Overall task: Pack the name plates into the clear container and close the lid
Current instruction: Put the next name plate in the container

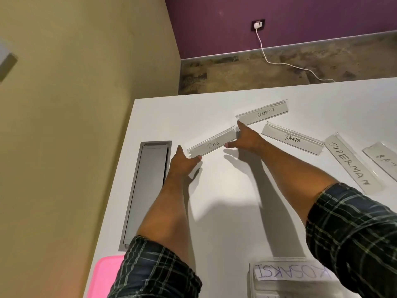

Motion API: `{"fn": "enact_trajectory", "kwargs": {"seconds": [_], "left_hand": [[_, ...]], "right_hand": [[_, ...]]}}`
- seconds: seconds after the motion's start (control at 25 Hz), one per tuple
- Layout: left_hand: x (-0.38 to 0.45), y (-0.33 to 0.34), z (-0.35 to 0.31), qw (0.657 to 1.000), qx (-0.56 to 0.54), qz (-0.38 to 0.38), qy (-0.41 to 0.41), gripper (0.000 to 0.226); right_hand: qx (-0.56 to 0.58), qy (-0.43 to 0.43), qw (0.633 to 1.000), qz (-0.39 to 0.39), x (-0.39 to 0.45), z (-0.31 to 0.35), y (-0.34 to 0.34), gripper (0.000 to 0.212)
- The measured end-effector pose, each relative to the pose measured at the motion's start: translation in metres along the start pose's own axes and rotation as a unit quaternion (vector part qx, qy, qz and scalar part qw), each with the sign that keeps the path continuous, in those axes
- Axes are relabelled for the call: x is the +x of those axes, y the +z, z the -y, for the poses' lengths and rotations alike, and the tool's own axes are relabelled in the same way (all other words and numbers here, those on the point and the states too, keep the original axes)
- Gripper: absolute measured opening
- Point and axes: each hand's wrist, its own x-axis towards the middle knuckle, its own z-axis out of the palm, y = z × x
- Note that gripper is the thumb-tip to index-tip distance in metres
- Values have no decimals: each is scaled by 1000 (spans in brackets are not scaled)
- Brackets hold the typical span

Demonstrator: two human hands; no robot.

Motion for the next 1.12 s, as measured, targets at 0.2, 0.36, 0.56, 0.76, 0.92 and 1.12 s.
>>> {"fn": "enact_trajectory", "kwargs": {"seconds": [0.2, 0.36, 0.56, 0.76, 0.92, 1.12], "left_hand": [[10, 13, 1, 999, -13, -9, 32, 47], [9, 18, 0, 998, -31, -46, -1, 30], [-26, 18, -5, 996, 40, -81, 0, 21], [-79, 20, -9, 998, 39, -49, 7, 13], [-127, 17, -9, 998, 46, 12, 42, 15], [-186, 15, -13, 996, 1, 70, 60, 32]], "right_hand": [[31, 11, 999, 39, 10, 2, 8, 118], [-32, -30, 999, 27, -2, 4, 7, 103], [-201, -76, 977, -8, -42, 6, -10, 86], [-323, -113, 939, -19, -102, -2, -39, 76], [-396, -151, 906, -18, -159, -13, -60, 76], [-500, -242, 831, -27, -230, -40, -90, 66]]}}
